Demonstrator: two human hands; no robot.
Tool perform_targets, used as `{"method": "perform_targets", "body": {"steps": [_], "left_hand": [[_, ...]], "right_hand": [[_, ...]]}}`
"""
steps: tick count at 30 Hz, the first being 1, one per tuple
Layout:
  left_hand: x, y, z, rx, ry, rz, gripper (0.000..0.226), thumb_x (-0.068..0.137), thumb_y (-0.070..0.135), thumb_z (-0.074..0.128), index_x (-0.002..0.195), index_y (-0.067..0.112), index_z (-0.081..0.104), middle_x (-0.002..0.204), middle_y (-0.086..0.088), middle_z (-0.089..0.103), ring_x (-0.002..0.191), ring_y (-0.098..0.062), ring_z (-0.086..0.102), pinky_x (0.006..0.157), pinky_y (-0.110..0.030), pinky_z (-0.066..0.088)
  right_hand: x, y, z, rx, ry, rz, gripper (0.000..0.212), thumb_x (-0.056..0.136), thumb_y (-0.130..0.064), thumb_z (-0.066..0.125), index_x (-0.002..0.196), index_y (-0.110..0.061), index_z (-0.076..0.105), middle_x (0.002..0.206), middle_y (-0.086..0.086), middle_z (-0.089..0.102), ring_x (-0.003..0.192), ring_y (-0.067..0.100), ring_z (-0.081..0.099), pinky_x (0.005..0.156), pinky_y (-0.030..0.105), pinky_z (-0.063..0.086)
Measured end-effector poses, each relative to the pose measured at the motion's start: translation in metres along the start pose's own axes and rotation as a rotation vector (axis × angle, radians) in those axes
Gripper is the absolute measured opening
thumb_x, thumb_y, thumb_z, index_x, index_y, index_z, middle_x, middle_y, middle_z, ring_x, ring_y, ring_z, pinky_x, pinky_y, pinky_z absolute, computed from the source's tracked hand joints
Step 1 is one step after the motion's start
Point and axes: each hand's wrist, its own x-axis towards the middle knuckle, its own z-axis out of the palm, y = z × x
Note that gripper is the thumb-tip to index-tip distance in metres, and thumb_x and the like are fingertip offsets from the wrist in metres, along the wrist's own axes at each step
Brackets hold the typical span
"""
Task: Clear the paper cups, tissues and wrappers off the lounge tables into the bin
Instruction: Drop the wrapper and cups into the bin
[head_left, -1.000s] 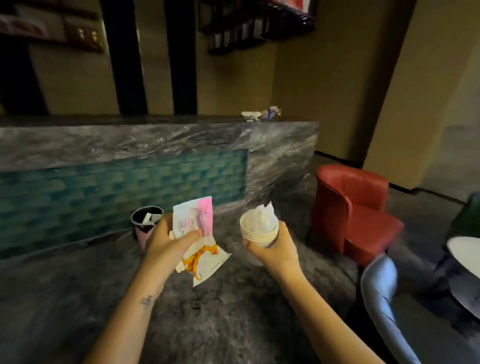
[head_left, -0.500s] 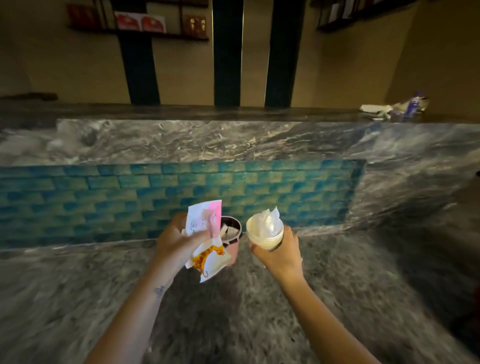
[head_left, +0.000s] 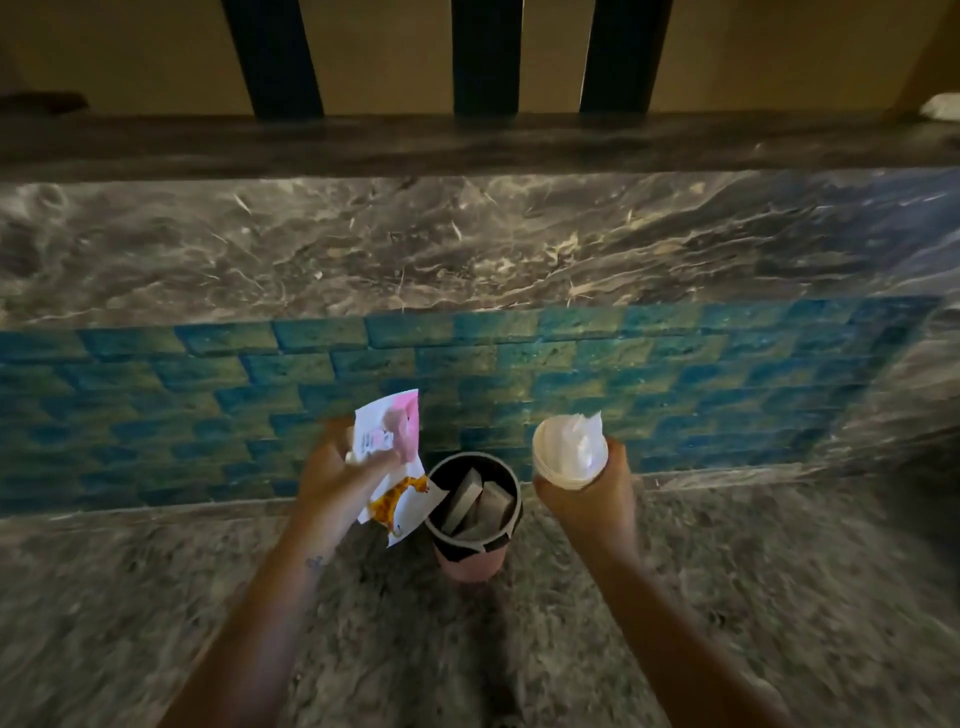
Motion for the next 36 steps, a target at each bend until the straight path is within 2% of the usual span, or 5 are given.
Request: {"method": "perform_targets", "body": {"steps": [8, 14, 21, 27, 36], "left_hand": [[0.185, -0.108, 0.093, 0.111, -0.007, -0.14, 0.015, 0.067, 0.044, 0.07, 0.065, 0.032, 0.062, 0.06, 0.006, 0.061, 0.056, -0.009, 0.058, 0.053, -0.03, 0.047], [0.284, -0.236, 0.157, 0.171, -0.164, -0.355, 0.037, 0.07, 0.041, 0.066, 0.081, 0.006, 0.064, 0.069, -0.025, 0.059, 0.059, -0.034, 0.058, 0.053, -0.046, 0.045], [0.325, -0.357, 0.226, 0.219, -0.061, -0.532, 0.042, 0.062, 0.044, 0.072, 0.067, 0.004, 0.061, 0.061, -0.014, 0.061, 0.054, -0.028, 0.06, 0.045, -0.036, 0.045], [0.318, -0.389, 0.246, 0.182, -0.114, -0.75, 0.081, 0.069, 0.041, 0.079, 0.136, 0.016, 0.041, 0.134, -0.008, 0.05, 0.12, -0.023, 0.049, 0.09, -0.033, 0.045], [0.32, -0.287, 0.219, 0.134, 0.01, -0.529, 0.04, 0.079, 0.029, 0.071, 0.115, 0.018, 0.057, 0.104, 0.005, 0.057, 0.085, -0.002, 0.055, 0.057, -0.006, 0.038]], "right_hand": [[0.165, 0.121, 0.129, -0.113, -0.103, 0.163, 0.068, 0.056, -0.021, 0.086, 0.109, -0.026, 0.043, 0.088, -0.02, 0.05, 0.084, 0.012, 0.054, 0.063, 0.025, 0.042], [0.223, 0.239, 0.231, -0.146, -0.193, 0.296, 0.076, 0.057, -0.025, 0.083, 0.12, -0.023, 0.041, 0.105, -0.002, 0.054, 0.102, 0.026, 0.056, 0.083, 0.052, 0.049], [0.239, 0.345, 0.294, -0.179, -0.296, 0.468, 0.086, 0.048, -0.049, 0.072, 0.124, -0.028, 0.036, 0.116, -0.005, 0.052, 0.109, 0.021, 0.054, 0.087, 0.048, 0.05], [0.237, 0.348, 0.286, -0.277, -0.408, 0.433, 0.086, 0.066, -0.027, 0.078, 0.137, -0.026, 0.03, 0.114, -0.028, 0.035, 0.112, 0.003, 0.035, 0.094, 0.036, 0.041], [0.268, 0.252, 0.25, -0.214, -0.486, 0.189, 0.047, 0.076, -0.018, 0.071, 0.119, -0.017, 0.051, 0.115, 0.002, 0.056, 0.106, 0.018, 0.053, 0.087, 0.043, 0.048]]}}
